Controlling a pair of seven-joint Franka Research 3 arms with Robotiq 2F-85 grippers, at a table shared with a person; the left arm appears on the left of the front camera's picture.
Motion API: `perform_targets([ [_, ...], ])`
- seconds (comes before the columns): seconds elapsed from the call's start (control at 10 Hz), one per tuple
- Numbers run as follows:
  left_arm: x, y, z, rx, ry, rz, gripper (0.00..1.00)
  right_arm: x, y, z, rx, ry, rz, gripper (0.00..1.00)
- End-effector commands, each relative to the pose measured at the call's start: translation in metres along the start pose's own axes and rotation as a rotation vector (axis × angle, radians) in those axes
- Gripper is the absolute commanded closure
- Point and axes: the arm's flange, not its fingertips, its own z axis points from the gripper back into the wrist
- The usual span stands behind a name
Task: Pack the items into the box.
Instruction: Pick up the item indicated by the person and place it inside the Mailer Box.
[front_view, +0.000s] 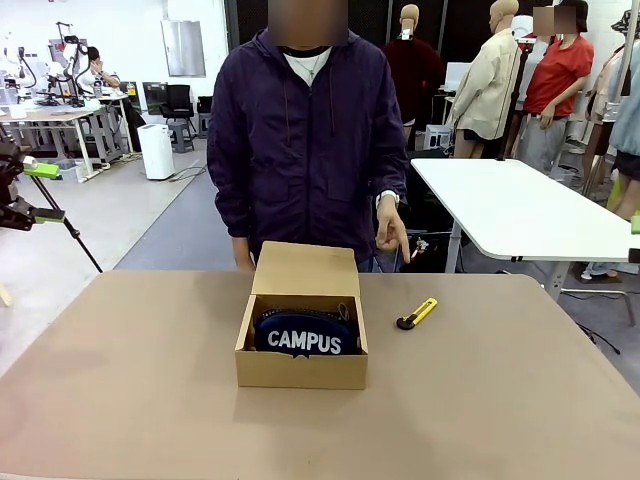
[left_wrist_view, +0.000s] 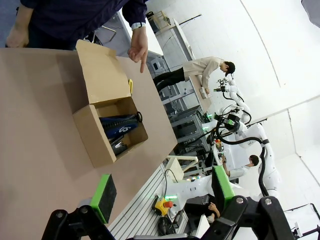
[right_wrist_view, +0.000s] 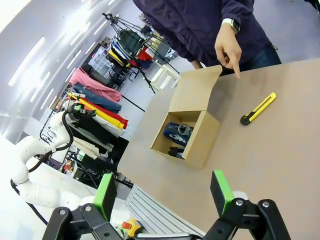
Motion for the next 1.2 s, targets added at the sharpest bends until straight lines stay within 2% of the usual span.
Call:
perform_targets([
  [0.0, 0.000, -0.003, 0.000, 0.005, 0.007, 0.010, 0.00, 0.003, 0.003, 0.001, 0.014, -0.018, 0.003, 0.00],
  [0.8, 0.000, -0.003, 0.000, 0.005, 0.007, 0.010, 0.00, 0.000, 0.000, 0.000, 0.000, 0.000, 0.000, 0.00],
  [0.9, 0.000, -0.003, 0.000, 0.005, 0.007, 0.010, 0.00, 0.024, 0.013, -0.021, -0.077, 0.115, -0.016, 0.00],
  [1.1, 0.000, -0.003, 0.000, 0.005, 0.007, 0.010, 0.00, 0.083, 0.032, -0.089, -0.200, 0.428, 0.010, 0.00],
])
